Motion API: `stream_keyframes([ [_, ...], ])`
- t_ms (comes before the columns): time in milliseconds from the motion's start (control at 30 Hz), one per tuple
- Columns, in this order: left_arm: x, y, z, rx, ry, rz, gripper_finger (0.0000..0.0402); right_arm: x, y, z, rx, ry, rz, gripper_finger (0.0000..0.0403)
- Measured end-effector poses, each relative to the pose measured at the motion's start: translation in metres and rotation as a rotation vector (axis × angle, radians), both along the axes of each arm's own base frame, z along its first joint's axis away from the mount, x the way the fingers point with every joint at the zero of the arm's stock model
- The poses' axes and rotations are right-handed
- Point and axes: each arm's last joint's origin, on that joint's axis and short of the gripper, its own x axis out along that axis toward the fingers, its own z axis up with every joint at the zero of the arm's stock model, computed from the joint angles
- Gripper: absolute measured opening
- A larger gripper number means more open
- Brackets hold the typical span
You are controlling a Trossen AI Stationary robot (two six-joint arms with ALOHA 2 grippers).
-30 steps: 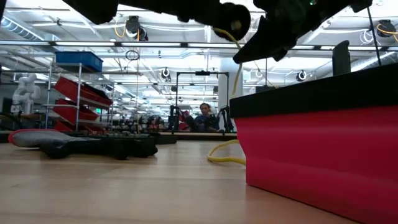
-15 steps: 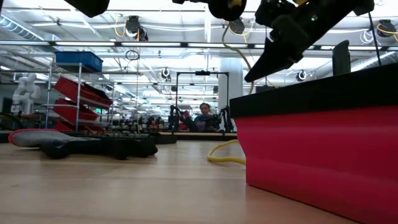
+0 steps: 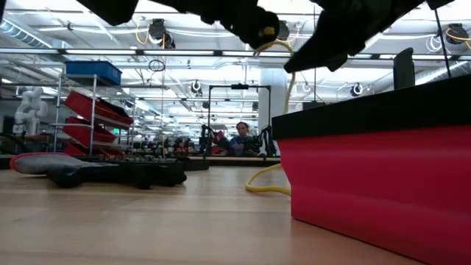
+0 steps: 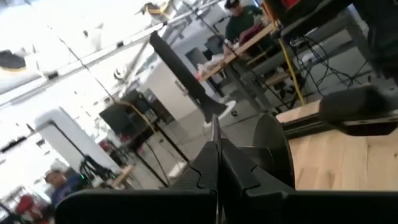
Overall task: Coil cords
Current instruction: Coil the yellow wire onto the spool
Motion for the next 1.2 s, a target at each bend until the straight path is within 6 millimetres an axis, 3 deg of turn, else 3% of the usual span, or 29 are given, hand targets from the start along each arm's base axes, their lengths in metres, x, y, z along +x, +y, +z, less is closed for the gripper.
stream_keyframes([
  [267, 0.009, 0.012, -0.015, -0.072, -0.015, -0.011, 0.0000, 0.005, 0.002, 0.007, 0.036, -0.074, 0.095, 0.0000],
  [700, 0.012, 0.013, -0.024, -0.111, 0.006, -0.068, 0.0000, 0.014, 0.006, 0.031, 0.004, -0.160, 0.171, 0.0000],
  [967, 0.012, 0.008, -0.030, -0.100, 0.080, -0.060, 0.0000, 0.011, 0.005, 0.052, -0.083, -0.020, 0.120, 0.0000],
  [1200, 0.010, -0.004, -0.032, -0.096, 0.103, -0.074, 0.0000, -0.011, -0.006, 0.067, -0.172, 0.096, -0.005, 0.0000],
])
